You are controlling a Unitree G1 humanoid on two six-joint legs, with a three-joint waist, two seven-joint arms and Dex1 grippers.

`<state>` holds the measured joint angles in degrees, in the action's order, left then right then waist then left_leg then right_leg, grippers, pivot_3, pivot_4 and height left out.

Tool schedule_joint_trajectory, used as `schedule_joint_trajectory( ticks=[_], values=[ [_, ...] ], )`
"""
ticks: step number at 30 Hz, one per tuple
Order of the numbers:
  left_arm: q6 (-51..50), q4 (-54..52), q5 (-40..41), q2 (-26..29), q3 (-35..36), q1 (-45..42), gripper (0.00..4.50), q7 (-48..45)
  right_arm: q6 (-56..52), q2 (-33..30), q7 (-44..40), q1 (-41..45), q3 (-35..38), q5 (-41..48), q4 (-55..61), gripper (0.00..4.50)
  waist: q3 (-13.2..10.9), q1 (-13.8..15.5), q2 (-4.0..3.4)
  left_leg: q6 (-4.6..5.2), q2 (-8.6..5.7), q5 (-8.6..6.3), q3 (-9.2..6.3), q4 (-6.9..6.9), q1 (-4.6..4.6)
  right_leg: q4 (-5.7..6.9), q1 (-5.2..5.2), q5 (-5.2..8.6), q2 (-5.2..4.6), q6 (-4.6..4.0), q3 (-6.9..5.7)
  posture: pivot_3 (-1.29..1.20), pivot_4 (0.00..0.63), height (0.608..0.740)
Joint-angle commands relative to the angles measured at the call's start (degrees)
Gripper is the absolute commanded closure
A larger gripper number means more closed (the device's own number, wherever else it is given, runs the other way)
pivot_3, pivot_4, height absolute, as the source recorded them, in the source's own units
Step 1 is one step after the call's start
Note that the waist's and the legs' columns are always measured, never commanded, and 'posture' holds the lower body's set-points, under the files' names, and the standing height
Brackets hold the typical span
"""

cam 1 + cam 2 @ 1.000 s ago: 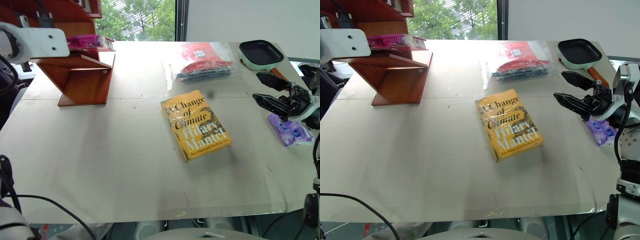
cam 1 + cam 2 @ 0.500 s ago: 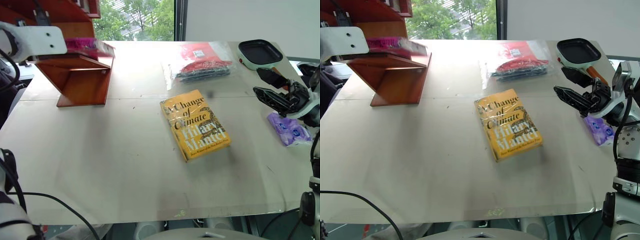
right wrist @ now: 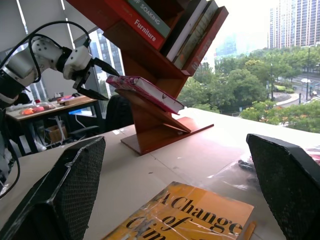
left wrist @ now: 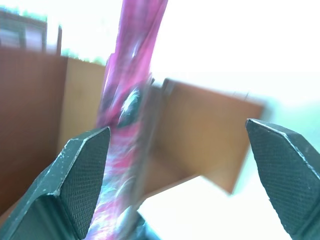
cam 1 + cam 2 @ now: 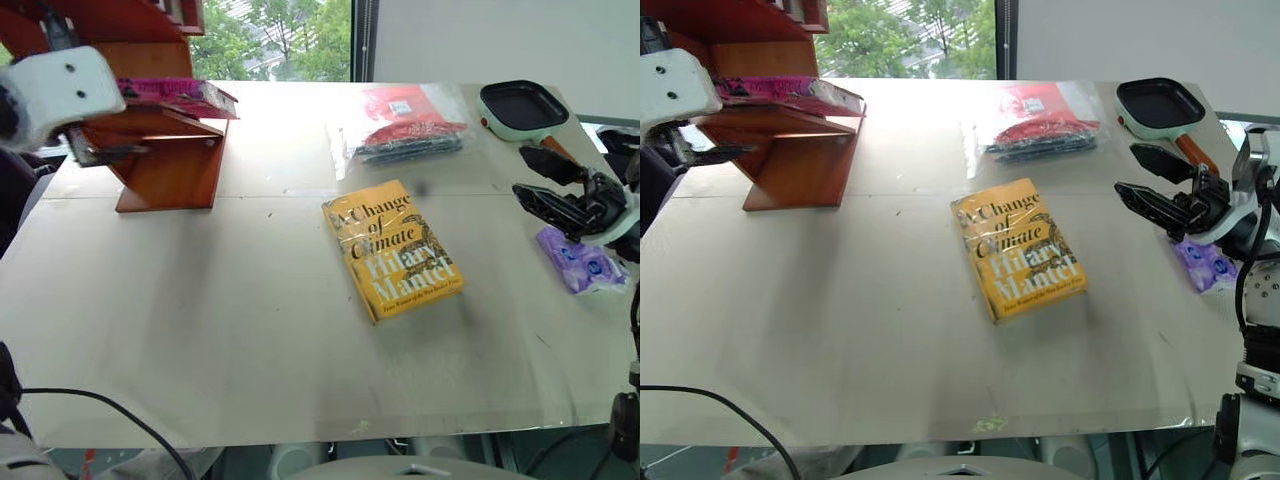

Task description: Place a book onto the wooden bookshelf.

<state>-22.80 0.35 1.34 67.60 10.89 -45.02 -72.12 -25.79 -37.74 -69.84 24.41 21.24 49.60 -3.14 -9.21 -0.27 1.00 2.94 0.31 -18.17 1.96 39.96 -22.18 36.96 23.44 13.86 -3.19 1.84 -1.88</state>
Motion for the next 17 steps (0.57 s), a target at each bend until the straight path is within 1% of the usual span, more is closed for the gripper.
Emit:
schedule_joint_trajectory(
  ticks=[1, 2, 3, 4, 6, 8, 10, 11, 12, 14, 16, 17],
  values=[
    [-20.27, -17.45, 15.07, -7.25, 8.28, 7.02, 0.05, 3.08, 3.49, -0.62, -0.9, -3.85, 0.03, -3.28, 1.3, 0.0, 0.08, 0.22, -0.09, 0.01, 0.0, -0.01, -0.08, 0.12, -0.01, 0.02, -0.05, 0.0, 0.0, 0.0, -0.02, 0.0, 0.15, 0.74],
    [-25.08, -22.79, 18.28, -10.9, 9.89, 11.79, 0.05, 5.2, 5.93, -0.26, -0.39, -5.67, -0.39, -5.64, 1.12, 0.0, 0.11, 0.3, -0.13, 0.02, 0.0, -0.02, -0.11, 0.15, -0.01, 0.04, -0.08, -0.02, 0.02, 0.03, 0.03, 0.0, 0.15, 0.74],
    [-28.32, -26.49, 20.47, -13.23, 11.0, 15.02, 0.05, 6.97, 7.66, 0.02, -0.05, -6.86, -0.64, -7.21, 0.97, 0.0, 0.15, 0.29, -0.2, 0.09, 0.0, -0.06, -0.1, 0.22, 0.03, 0.06, -0.12, -0.04, -0.01, 0.06, 0.1, 0.0, 0.15, 0.74],
    [-31.12, -29.9, 22.61, -17.0, 11.75, 19.04, 0.05, 9.64, 10.16, 0.5, 0.95, -8.52, -1.03, -9.66, 0.54, 0.0, 0.15, 0.28, -0.18, 0.09, 0.0, -0.06, -0.1, 0.2, 0.07, 0.08, -0.15, -0.05, -0.01, 0.08, 0.18, 0.0, 0.15, 0.74],
    [-31.52, -34.77, 22.55, -23.1, 10.69, 28.86, 0.05, 14.82, 17.41, 1.63, 3.45, -12.86, -2.44, -16.65, -0.72, 0.0, 0.2, 0.2, -0.11, 0.09, 0.0, -0.06, -0.1, 0.24, 0.1, 0.08, -0.15, -0.06, 0.0, 0.08, 0.22, 0.0, 0.15, 0.74],
    [-29.97, -37.19, 21.76, -28.43, 9.4, 35.9, 0.05, 19.77, 22.25, 2.44, 4.99, -16.24, -3.27, -20.81, -1.6, 0.0, 0.25, -0.01, -0.02, 0.07, 0.0, -0.06, -0.08, 0.18, 0.21, 0.12, -0.17, -0.07, 0.04, 0.07, 0.31, 0.0, 0.15, 0.74],
    [-24.76, -35.91, 17.48, -32.4, 6.14, 43.38, 0.05, 24.89, 22.59, 2.92, 9.03, -19.56, -3.06, -23.49, -1.53, 0.0, 0.34, 0.06, -0.07, 0.07, -0.01, -0.06, -0.07, 0.18, 0.31, 0.17, -0.2, -0.06, 0.01, 0.06, 0.38, 0.0, 0.15, 0.74],
    [-21.39, -35.27, 15.2, -33.81, 4.19, 46.15, 0.05, 27.01, 23.02, 3.23, 9.63, -20.98, -2.77, -23.66, -1.33, 0.0, 0.36, 0.1, -0.07, 0.07, -0.01, -0.06, -0.06, 0.18, 0.34, 0.16, -0.21, -0.07, 0.01, 0.05, 0.4, 0.0, 0.15, 0.74],
    [-18.42, -34.84, 13.62, -35.49, 2.5, 48.37, 0.05, 28.98, 23.85, 3.25, 9.84, -22.2, -2.74, -24.16, -1.2, 0.0, 0.45, 0.18, -0.1, 0.06, -0.01, -0.07, -0.06, 0.18, 0.36, 0.18, -0.23, -0.07, -0.01, 0.05, 0.4, 0.0, 0.15, 0.74],
    [-14.29, -34.97, 13.19, -39.07, -0.36, 52.46, 0.05, 31.11, 26.34, 3.07, 10.07, -24.36, -3.01, -25.62, -1.61, 0.0, 0.46, 0.34, -0.09, 0.06, -0.02, -0.07, -0.07, 0.16, 0.46, 0.17, -0.34, -0.08, -0.05, 0.03, 0.41, 0.0, 0.15, 0.74],
    [-9.55, -34.2, 12.07, -41.14, -3.14, 56.29, 0.05, 32.05, 27.68, 3.5, 10.67, -26.18, -2.77, -26.0, -2.04, 0.0, 0.59, 0.68, -0.09, 0.07, -0.02, -0.08, -0.08, 0.15, 0.49, 0.13, -0.36, -0.14, -0.09, -0.05, 0.39, 0.0, 0.15, 0.74],
    [-8.53, -33.44, 12.4, -42.47, -3.44, 57.06, 0.05, 32.95, 27.87, 3.88, 11.14, -26.9, -2.63, -25.86, -2.17, 0.0, 0.59, 0.68, -0.09, 0.07, -0.02, -0.09, -0.08, 0.15, 0.55, 0.11, -0.42, -0.15, -0.12, -0.07, 0.39, 0.0, 0.15, 0.74]
  ],
)
